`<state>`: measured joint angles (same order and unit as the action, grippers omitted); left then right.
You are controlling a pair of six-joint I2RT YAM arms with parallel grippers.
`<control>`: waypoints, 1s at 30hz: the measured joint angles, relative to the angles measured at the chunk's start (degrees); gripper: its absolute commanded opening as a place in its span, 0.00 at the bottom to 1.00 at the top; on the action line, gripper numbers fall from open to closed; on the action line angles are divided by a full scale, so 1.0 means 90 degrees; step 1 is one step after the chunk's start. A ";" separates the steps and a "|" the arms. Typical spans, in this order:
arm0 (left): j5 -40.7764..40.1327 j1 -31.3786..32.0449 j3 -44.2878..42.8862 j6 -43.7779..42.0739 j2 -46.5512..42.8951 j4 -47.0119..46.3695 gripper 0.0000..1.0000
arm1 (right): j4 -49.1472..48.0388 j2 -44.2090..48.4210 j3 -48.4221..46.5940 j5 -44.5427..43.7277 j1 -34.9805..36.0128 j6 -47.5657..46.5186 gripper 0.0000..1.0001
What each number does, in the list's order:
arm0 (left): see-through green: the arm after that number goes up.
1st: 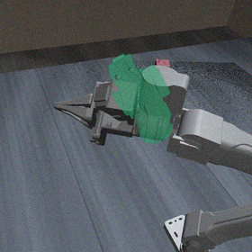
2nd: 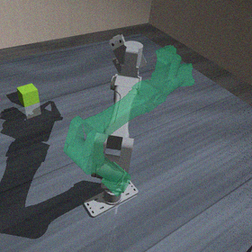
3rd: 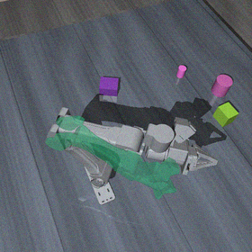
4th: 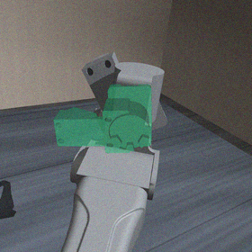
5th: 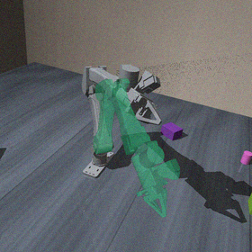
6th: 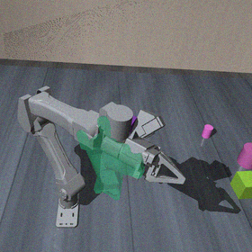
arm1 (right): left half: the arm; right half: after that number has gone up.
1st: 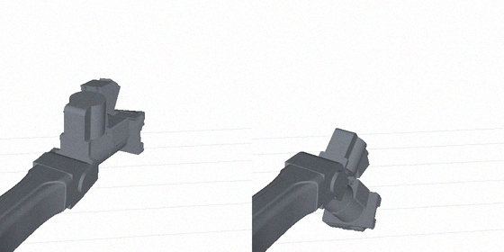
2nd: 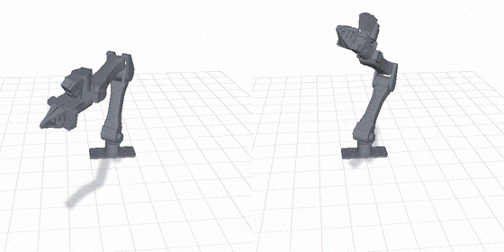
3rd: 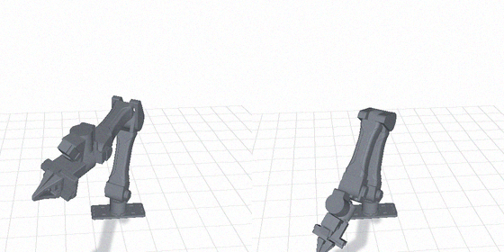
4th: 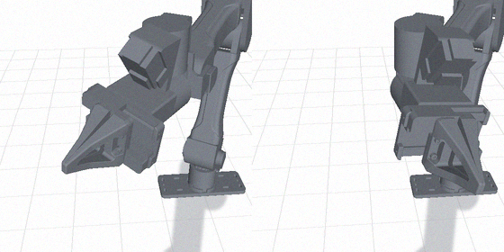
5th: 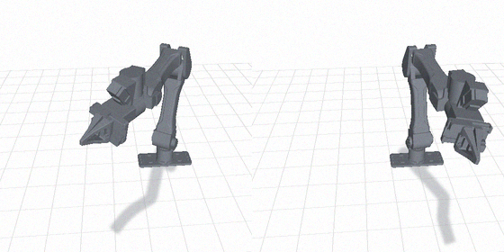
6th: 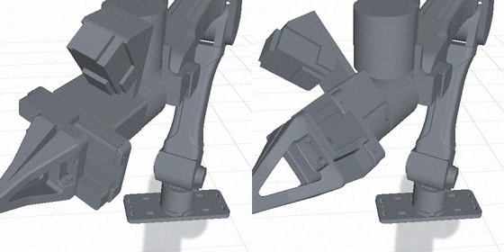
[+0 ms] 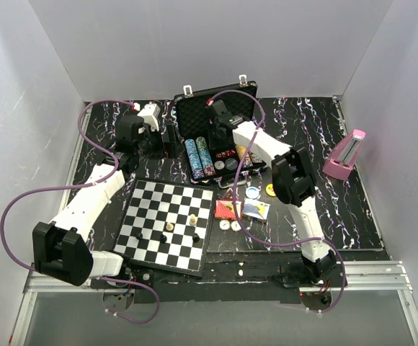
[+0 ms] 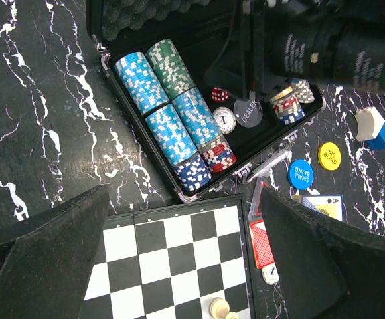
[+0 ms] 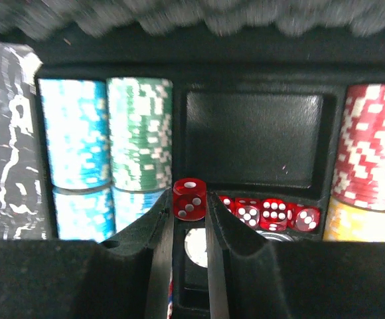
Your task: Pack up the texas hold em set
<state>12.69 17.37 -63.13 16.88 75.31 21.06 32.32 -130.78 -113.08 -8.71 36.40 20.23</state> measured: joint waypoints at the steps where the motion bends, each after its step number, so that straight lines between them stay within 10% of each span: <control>1: -0.0002 0.0000 0.0000 0.0000 0.0000 -0.0002 0.98 | 0.0051 0.0000 -0.0148 0.0000 0.0000 -0.0053 0.04; 30: 0.0022 0.0000 -0.0002 0.0002 0.0000 -0.0002 0.98 | 0.0401 0.0131 0.0158 0.0109 0.0090 0.0114 0.10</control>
<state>12.88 17.37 -63.16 16.91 75.31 21.04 35.92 -129.60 -111.66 -7.73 37.21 21.26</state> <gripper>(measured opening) 0.981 0.290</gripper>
